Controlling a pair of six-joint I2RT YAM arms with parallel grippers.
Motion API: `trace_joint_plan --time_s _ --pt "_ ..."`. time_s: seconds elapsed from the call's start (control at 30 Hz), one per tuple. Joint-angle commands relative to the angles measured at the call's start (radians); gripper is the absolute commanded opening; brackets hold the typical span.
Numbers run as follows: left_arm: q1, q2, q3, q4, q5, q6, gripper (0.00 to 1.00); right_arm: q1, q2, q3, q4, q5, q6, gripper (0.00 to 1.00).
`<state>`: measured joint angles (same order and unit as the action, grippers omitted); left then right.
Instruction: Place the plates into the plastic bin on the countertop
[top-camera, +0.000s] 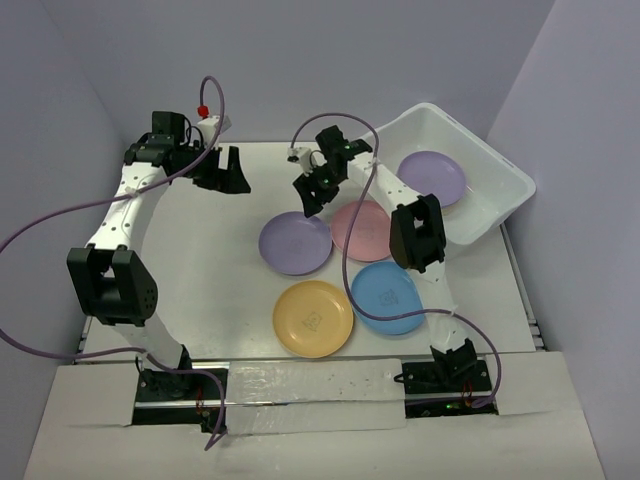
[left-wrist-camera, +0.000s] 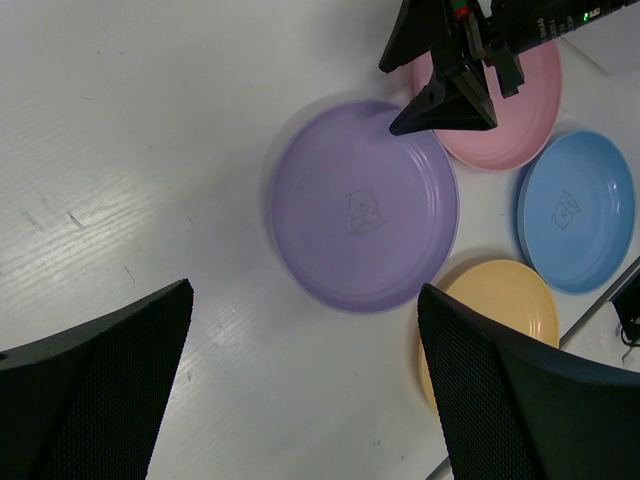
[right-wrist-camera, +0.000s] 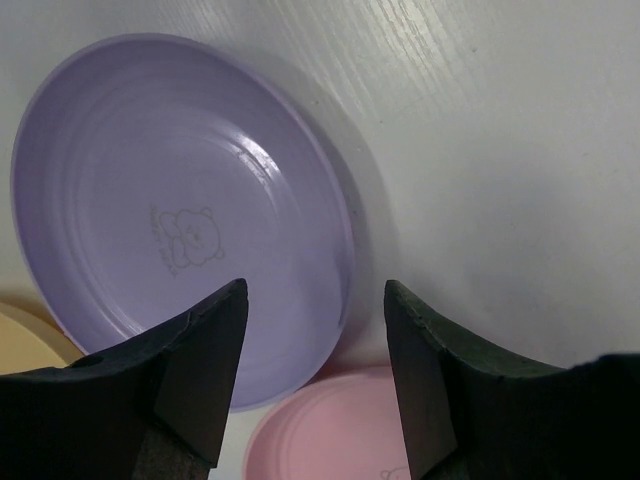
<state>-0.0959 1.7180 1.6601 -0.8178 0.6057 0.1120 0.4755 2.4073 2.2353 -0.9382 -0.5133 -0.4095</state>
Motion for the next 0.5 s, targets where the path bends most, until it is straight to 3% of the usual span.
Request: trace_joint_plan --time_s 0.0,0.27,0.47 --pt "0.004 -0.067 -0.015 0.030 -0.011 -0.002 0.99 0.012 0.036 0.020 0.033 0.004 -0.003 0.61" --pt "0.005 -0.079 -0.028 0.028 -0.035 -0.004 0.99 0.018 0.093 0.043 0.027 -0.003 0.006 0.54" --pt "0.006 -0.077 -0.032 0.025 -0.046 -0.001 0.99 0.023 0.108 0.029 0.022 -0.021 0.023 0.41"
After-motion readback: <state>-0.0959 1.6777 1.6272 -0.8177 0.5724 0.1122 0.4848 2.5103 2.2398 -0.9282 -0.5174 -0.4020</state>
